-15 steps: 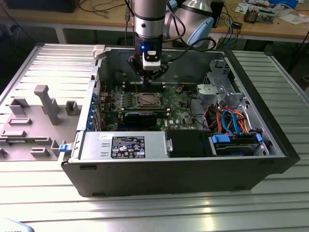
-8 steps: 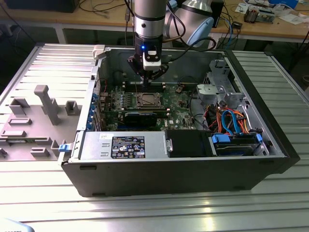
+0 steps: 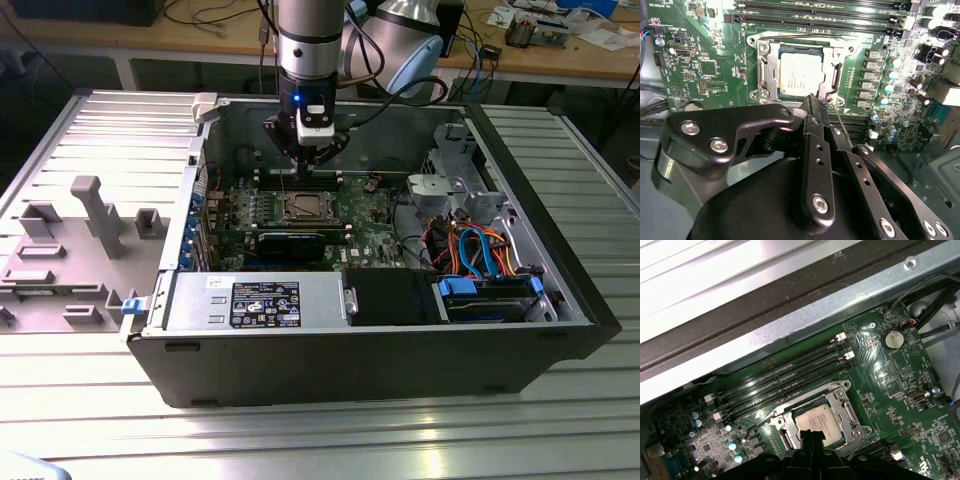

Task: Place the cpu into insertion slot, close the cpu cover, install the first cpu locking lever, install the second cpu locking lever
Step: 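Install the first cpu locking lever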

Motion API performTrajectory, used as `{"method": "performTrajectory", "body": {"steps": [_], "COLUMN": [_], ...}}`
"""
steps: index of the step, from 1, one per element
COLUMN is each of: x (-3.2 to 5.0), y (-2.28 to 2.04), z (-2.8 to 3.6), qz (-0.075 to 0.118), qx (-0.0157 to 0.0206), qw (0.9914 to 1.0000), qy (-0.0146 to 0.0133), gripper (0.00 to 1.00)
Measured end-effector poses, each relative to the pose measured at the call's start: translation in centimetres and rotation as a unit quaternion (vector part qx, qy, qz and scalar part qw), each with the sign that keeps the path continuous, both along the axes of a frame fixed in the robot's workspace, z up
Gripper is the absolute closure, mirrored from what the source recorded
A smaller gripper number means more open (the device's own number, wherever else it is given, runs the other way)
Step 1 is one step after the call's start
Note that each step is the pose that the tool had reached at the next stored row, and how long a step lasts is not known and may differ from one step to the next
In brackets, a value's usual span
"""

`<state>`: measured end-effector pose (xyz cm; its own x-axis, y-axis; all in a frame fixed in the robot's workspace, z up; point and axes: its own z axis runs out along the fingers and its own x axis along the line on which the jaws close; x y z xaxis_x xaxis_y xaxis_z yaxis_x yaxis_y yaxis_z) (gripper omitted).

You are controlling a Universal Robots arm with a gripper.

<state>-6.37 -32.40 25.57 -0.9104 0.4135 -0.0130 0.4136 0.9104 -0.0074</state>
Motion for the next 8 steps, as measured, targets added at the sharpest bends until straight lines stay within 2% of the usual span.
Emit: {"method": "performTrajectory", "body": {"steps": [8], "x": [0.00], "y": [0.00], "z": [0.00], "qz": [0.006], "qx": [0.0000], "qw": [0.99998], "qy": [0.0000], "gripper": [0.89]}}
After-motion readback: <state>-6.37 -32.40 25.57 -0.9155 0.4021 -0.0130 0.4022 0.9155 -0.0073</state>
